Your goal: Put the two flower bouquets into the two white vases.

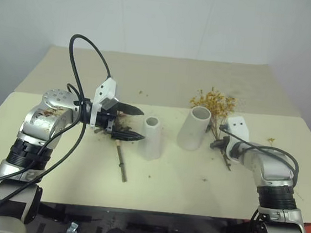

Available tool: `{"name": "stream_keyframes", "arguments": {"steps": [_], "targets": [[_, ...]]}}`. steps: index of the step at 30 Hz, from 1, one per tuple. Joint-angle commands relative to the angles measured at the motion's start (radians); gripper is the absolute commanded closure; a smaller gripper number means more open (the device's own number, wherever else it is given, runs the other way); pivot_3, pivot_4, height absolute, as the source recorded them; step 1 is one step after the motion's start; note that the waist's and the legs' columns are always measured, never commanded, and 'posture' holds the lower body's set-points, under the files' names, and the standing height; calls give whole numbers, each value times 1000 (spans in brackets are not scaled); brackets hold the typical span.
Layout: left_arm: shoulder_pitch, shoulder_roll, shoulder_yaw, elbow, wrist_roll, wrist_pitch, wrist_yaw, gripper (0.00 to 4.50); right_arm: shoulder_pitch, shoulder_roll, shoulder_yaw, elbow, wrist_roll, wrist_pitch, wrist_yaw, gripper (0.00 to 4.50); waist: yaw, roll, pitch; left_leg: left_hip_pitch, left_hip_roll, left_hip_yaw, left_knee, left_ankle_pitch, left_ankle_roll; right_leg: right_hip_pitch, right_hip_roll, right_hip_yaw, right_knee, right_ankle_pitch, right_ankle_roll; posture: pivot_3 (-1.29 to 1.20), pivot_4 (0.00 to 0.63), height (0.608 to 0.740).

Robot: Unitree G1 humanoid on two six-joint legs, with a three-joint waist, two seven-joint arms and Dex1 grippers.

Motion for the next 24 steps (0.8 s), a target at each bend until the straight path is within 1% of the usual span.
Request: {"name": "stream_keyframes", "arguments": {"steps": [1, 4, 5, 8, 13, 16, 19, 24], "targets": [[-2, 17, 39, -34, -17, 6, 6, 0, -6, 29, -117, -35, 0, -41, -76, 4466, 0, 0, 0, 0, 0, 0, 0, 0, 0, 0, 0, 0, 0, 0, 0, 0, 150, 740], [1, 23, 44, -34, -20, 6, 8, 0, 0, 59, -212, -89, 26, -108, -108, 4466, 0, 0, 0, -1, 0, 0, 0, 0, 0, -1, 0, 0, 0, 0, 0, 0, 150, 740], [1, 25, 47, -33, -21, 6, 9, 0, 9, 67, -235, -113, 30, -170, -111, 4466, 1, 0, 0, -1, 0, 0, 0, 0, 0, -1, 0, 0, 0, 0, 0, 0, 150, 740], [2, 27, 50, -32, -22, 6, 13, 0, 18, 101, -288, -158, 36, -328, -133, 4466, 0, 0, 0, -2, 0, 0, 0, 0, 0, -2, 0, 0, 0, 0, 0, 0, 150, 740], [6, 26, 56, -33, -23, 6, 21, 0, -31, 145, -347, -216, 104, -485, -116, 4466, -2, 0, 0, -1, 0, 0, 0, 0, 0, -2, 0, 0, 0, 0, 0, 0, 150, 740], [12, 25, 64, -36, -28, 9, 28, 0, -66, 161, -348, -251, 172, -553, -63, 4466, -3, 1, 0, -1, 0, 0, 0, 0, 0, -2, 0, 0, 1, 0, 0, 0, 150, 740], [19, 21, 80, -41, -44, 14, 41, 0, -90, 183, -303, -292, 221, -628, 8, 4466, -3, 1, 0, -1, 1, 0, -1, 0, 0, -2, 0, 0, 1, 0, 0, 0, 150, 740], [37, 21, 99, -50, -62, 19, 60, 0, -95, 227, -257, -305, 271, -703, 56, 4466, -2, 1, 0, -1, 1, 0, -1, 0, 0, -2, 0, 0, 1, 0, 0, 0, 150, 740]]}}
